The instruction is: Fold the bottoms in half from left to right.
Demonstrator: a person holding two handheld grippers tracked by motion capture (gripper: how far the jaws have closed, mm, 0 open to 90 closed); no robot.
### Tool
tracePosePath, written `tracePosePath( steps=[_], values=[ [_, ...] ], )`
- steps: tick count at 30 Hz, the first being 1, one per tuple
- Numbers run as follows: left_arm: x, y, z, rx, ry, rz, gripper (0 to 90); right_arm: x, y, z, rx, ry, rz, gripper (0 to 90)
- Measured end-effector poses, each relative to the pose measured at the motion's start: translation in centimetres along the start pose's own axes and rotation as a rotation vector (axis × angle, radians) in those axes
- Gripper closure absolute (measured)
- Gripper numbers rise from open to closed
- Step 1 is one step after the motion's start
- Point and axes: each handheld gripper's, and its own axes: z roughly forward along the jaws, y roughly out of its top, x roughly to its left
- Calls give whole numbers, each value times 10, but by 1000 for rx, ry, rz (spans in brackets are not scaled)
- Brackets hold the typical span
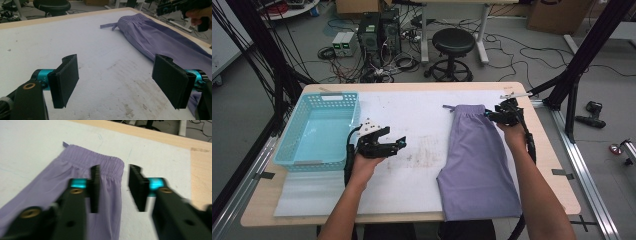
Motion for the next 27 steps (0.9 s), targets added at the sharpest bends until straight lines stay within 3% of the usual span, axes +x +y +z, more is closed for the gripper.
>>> tracePosePath(
  steps=[2, 5, 7, 10, 14, 16, 18, 23, 27],
  values=[
    [-1, -2, -1, 3, -6, 0, 218, -3, 0, -10, -5, 34, 5, 783],
    [-2, -5, 0, 0, -13, -4, 220, 1, -2, -8, 39, 112, -14, 808],
    [-2, -5, 1, 5, -20, -2, 222, 6, -6, -4, 56, 137, -35, 803],
    [-4, -5, 2, 7, -27, -3, 228, 10, -25, 11, 141, 126, -32, 823],
    [-5, -6, 3, 10, -31, 3, 237, -3, -51, 17, 196, 25, 35, 826],
    [-3, -6, 3, 10, -28, -1, 237, -11, -57, 12, 171, -5, 67, 803],
    [-1, -6, 3, 5, -26, -5, 237, -16, -58, 6, 153, 6, 95, 771],
    [2, -7, 4, -4, -25, -1, 237, -16, -54, -20, 60, 33, 94, 695],
    [0, -7, 5, -8, -33, 2, 234, -13, -55, -40, 10, 39, 71, 557]
  ],
)
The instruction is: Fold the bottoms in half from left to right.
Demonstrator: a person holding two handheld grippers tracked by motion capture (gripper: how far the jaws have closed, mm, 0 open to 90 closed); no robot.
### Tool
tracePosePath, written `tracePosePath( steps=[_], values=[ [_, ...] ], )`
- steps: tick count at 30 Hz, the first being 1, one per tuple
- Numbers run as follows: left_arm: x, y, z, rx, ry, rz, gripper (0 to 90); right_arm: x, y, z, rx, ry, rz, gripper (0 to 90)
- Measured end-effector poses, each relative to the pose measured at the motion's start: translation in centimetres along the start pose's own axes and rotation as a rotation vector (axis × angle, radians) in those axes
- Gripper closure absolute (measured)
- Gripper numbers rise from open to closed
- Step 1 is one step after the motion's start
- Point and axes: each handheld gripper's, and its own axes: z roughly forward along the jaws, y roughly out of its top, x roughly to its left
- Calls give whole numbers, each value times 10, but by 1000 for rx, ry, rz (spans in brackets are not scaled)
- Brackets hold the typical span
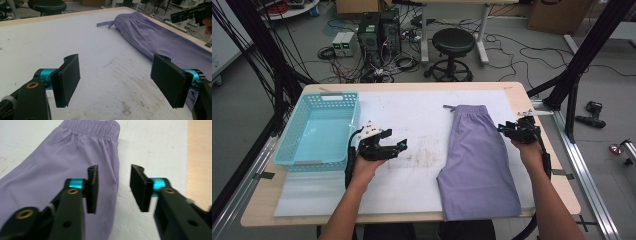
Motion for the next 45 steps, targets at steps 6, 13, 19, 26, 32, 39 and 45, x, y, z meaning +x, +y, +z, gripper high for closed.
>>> tracePosePath(
  steps=[6, 13, 19, 26, 32, 39, 45],
  values=[
    [-2, 1, -1, -7, -5, -23, 225, 6, -13, -17, -20, 12, -5, 549],
    [-10, -2, -4, -1, -60, -27, 437, 18, -37, -24, 12, 70, -63, 822],
    [-32, -9, 13, 75, -150, -13, 683, 24, -57, -25, 48, 89, -69, 756],
    [-62, -13, 40, 142, -245, 16, 743, 21, -78, -28, 103, 82, -63, 761],
    [-78, -16, 53, 200, -274, 18, 682, 14, -87, -48, 31, 67, -17, 728],
    [-95, -29, 74, 346, -266, 31, 628, 21, -102, -70, 16, 126, -26, 695],
    [-107, -36, 72, 375, -198, 62, 879, 28, -118, -75, 75, 114, -71, 777]
  ],
)
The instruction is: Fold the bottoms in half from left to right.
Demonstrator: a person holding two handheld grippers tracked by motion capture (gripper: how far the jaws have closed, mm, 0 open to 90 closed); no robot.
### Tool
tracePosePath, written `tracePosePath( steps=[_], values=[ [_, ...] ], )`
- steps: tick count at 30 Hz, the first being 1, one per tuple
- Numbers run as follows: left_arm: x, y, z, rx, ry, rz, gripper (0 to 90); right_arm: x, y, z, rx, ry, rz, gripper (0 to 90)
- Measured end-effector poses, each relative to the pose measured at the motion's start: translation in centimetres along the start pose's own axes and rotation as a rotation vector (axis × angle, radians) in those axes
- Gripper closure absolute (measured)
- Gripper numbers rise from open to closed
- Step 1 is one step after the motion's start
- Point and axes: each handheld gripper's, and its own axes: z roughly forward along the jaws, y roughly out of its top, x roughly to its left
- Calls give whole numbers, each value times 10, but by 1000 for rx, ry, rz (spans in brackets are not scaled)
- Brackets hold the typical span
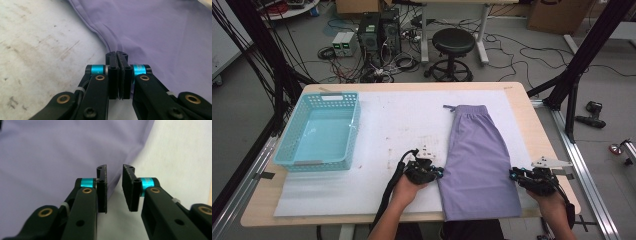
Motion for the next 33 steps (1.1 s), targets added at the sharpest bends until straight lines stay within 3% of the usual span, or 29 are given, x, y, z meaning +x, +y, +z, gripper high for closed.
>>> tracePosePath(
  steps=[2, 6, 7, 9, 13, 16, 19, 22, 25, 26, 28, 30, 33],
  values=[
    [0, -1, -2, 2, 14, 1, 880, 3, -5, -1, 14, -18, -25, 780],
    [3, -7, -9, 0, 46, 1, 886, 3, -7, -9, 21, 2, -20, 737],
    [4, -8, -11, -12, 49, -9, 856, 3, -7, -12, 9, 0, -16, 703],
    [6, -9, -14, -30, 31, -39, 690, 4, -7, -19, -28, 11, -11, 695],
    [6, -7, -17, -85, 0, -42, 623, 7, -8, -28, -65, 52, -36, 743],
    [5, -5, -14, -83, -15, -42, 624, 11, -16, -26, -48, 101, -74, 785],
    [4, -5, -8, -47, -6, -38, 644, 12, -24, -22, -29, 117, -88, 774],
    [-1, -6, -4, -26, 45, -16, 721, 13, -34, -23, -26, 110, -122, 774],
    [-2, -7, -5, -14, 58, -7, 888, 16, -39, -28, -25, 100, -146, 776],
    [-2, -7, -5, -12, 60, -4, 895, 17, -42, -30, -24, 92, -154, 773],
    [-4, -8, -6, -10, 57, -9, 897, 19, -44, -32, -27, 91, -153, 730],
    [-4, -9, -8, -7, 53, -11, 896, 20, -44, -33, -29, 122, -134, 689],
    [-2, -12, -15, -40, 64, -38, 869, 19, -40, -39, -84, 123, -106, 683]
  ],
)
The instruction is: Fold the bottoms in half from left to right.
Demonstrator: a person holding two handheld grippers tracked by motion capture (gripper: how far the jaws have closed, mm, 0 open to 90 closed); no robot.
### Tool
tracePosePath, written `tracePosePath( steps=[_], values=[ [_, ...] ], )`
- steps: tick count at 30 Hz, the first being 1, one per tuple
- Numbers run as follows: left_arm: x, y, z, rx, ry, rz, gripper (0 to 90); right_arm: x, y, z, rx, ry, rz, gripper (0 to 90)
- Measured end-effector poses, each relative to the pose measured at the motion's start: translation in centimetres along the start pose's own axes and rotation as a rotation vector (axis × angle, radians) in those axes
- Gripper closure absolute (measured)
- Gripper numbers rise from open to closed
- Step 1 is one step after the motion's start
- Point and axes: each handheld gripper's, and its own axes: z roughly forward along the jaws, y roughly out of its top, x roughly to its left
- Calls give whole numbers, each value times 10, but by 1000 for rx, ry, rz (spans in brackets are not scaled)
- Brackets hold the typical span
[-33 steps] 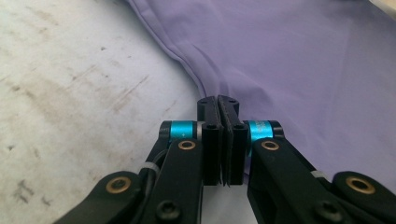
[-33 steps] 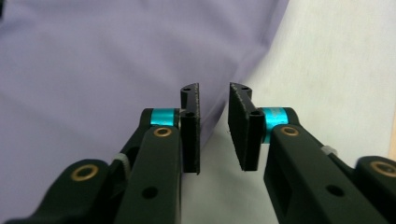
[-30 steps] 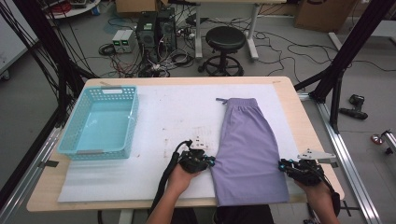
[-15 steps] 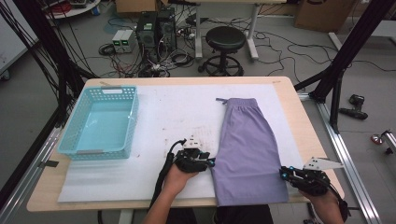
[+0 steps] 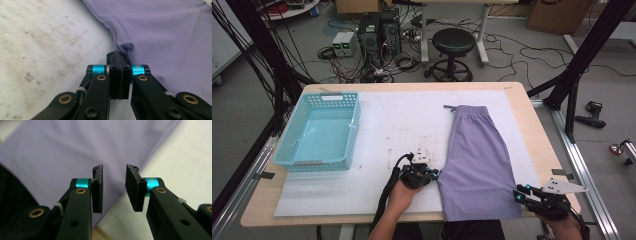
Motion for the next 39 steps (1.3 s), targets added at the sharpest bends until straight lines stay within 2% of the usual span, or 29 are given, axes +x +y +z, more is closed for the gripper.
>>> tracePosePath(
  steps=[2, 4, 5, 8, 10, 13, 14, 19, 20, 23, 24, 26, 27, 30, 31, 32, 33, 34, 35, 36, 39],
  values=[
    [3, 1, -3, -38, -8, -34, 730, -4, 6, -4, -23, -36, 26, 684],
    [4, 3, -5, -72, -16, -38, 664, -9, 12, -3, -14, -73, 49, 685],
    [4, 5, -5, -91, -36, -49, 631, -11, 15, -2, -15, -86, 52, 684],
    [4, 10, 0, -78, -48, -36, 606, -16, 23, 2, -35, -116, 75, 652],
    [2, 11, 6, -50, -46, -16, 627, -17, 26, 5, -35, -117, 87, 642],
    [-4, 8, 13, 23, 2, 25, 810, -16, 30, 10, -28, -116, 88, 625],
    [-6, 6, 14, 23, 19, 45, 870, -16, 31, 12, -28, -115, 84, 621],
    [-5, 4, 8, 28, 38, 38, 896, -15, 32, 15, -17, -112, 86, 612],
    [-4, 3, 6, 13, 39, 28, 892, -16, 33, 15, -19, -114, 85, 609],
    [1, 3, 0, -47, 13, -26, 725, -18, 35, 16, -20, -128, 106, 590],
    [2, 4, -1, -71, -7, -52, 669, -20, 36, 17, -16, -136, 120, 583],
    [4, 6, 0, -103, -46, -69, 609, -23, 37, 22, 5, -155, 148, 570],
    [4, 7, 2, -95, -58, -72, 590, -25, 38, 25, 14, -161, 156, 567],
    [1, 6, 14, -27, -73, -68, 552, -27, 40, 36, 50, -169, 159, 585],
    [-2, 6, 16, -9, -73, -49, 573, -28, 41, 40, 68, -167, 155, 617],
    [-5, 6, 16, -2, -87, -11, 667, -27, 40, 44, 88, -169, 151, 651],
    [-9, 6, 16, 12, -80, 26, 817, -26, 39, 47, 110, -169, 150, 708],
    [-12, 5, 16, 18, -72, 34, 858, -24, 37, 47, 101, -191, 135, 763],
    [-13, 5, 15, 21, -67, 30, 867, -23, 37, 47, 101, -189, 133, 840],
    [-13, 3, 14, 21, -67, 6, 871, -23, 37, 46, 105, -164, 158, 896],
    [-15, 0, 8, 28, -65, 0, 872, -16, 37, 42, 136, -158, 143, 898]
  ],
)
